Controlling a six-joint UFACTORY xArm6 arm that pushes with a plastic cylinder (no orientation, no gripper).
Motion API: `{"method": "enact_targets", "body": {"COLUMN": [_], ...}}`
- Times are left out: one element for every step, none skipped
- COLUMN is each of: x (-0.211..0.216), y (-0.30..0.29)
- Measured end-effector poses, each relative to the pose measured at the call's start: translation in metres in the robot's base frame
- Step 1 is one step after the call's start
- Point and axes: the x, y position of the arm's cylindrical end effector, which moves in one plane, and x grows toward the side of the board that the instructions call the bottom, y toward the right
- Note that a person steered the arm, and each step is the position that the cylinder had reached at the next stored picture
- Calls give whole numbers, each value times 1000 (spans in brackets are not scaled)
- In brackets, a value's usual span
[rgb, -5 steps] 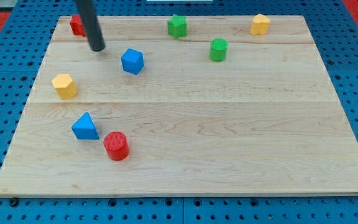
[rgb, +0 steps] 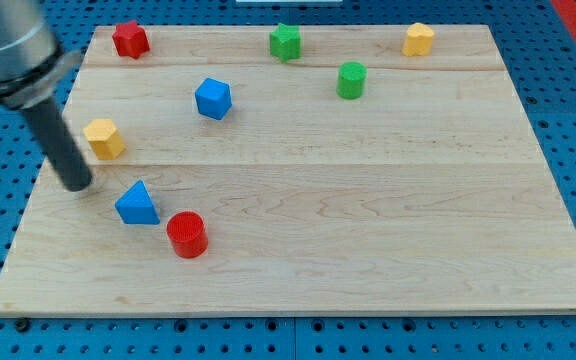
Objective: Place the blue triangle right to the blue cube
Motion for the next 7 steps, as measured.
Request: {"method": "enact_targets", "body": {"x": [18,13,-3,-5,5,6,6], "y": [-1,26,80,117,124,125,127]}}
